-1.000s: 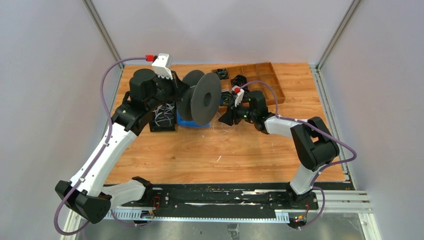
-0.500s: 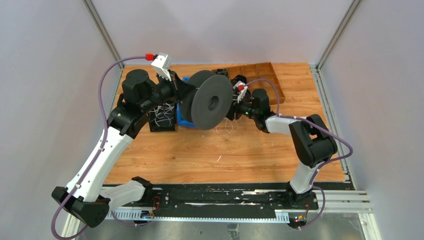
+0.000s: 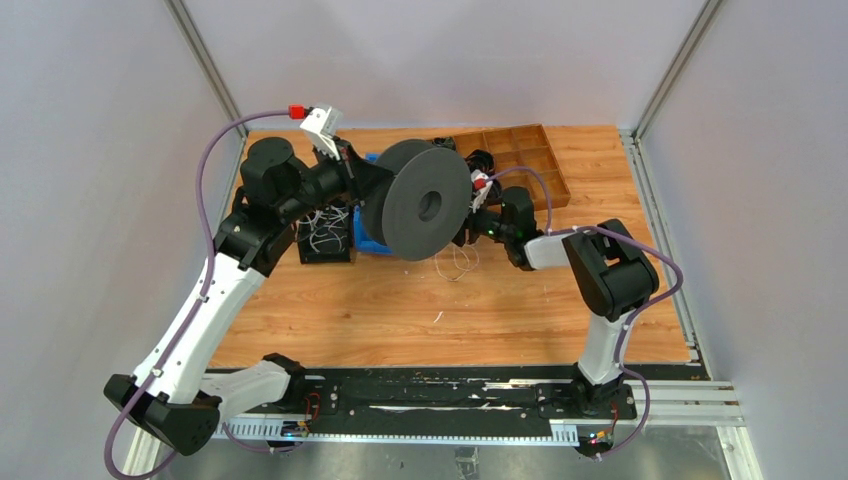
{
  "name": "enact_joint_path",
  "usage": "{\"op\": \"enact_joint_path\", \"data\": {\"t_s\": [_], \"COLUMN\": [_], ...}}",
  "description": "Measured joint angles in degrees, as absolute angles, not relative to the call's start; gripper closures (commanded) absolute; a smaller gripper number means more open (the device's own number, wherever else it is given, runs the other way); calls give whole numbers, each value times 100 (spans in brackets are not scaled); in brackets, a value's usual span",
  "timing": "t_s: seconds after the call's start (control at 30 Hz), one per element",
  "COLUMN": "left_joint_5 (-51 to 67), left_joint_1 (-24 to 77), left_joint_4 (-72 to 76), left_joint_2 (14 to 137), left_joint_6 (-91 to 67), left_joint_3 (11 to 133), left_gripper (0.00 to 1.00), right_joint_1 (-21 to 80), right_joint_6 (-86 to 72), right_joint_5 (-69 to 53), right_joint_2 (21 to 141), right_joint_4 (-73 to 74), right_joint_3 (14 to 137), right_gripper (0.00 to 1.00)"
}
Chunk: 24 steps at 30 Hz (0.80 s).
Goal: Wrap the cables
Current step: Wrap the cable around the cable reel.
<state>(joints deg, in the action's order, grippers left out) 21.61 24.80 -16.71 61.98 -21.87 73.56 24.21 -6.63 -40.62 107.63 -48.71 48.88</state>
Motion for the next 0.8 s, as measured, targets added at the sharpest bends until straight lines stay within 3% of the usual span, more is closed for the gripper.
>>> {"op": "enact_joint_path", "data": {"t_s": [0.37,0.63,0.8], "left_joint_5": [2316,2224,1695], "left_joint_1": [2316,2283,2154], "left_joint_4": [-1505,-1525,-1745], "left_joint_2": [6198,6198,6198], "left_joint_6": [-2458,-2512,-2508], "left_joint_3": [7356,7356,7358], "left_gripper": [100,100,100], "right_joint_1": [2458,2488,2545], "right_joint_6": [-760,-770,-775], "right_joint_5": [-4099,-4167,-4176], "right_joint_2": [10908,10910,10610], "right_joint_4": [-5120,-5107,-4987], "right_joint_3": [4735,4698,4362], "right_gripper": [57,94,99]}}
